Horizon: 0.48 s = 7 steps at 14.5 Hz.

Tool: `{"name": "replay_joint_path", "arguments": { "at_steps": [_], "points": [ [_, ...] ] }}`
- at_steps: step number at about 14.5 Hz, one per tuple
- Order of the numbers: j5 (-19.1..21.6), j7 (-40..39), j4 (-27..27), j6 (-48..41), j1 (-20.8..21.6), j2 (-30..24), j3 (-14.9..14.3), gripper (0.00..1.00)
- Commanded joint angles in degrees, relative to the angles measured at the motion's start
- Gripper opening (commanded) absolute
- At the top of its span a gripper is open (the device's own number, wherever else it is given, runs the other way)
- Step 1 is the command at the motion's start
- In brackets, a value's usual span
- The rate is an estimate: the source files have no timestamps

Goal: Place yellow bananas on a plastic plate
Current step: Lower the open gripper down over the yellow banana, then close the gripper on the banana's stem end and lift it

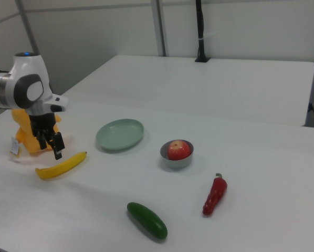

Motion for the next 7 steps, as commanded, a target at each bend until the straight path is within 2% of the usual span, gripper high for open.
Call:
{"name": "replay_joint_path", "arguments": {
  "at_steps": [1,6,7],
  "points": [
    [0.12,5.86,-2.17,8.68,0.62,2.42,-0.23,1.00],
    [-1.81,5.87,-2.18,13.98,0.62,5.76,-0.23,0.98],
    [-3.38,5.87,-2.09,14.16,0.62,7.07,-0.23,0.97]
  ]
}}
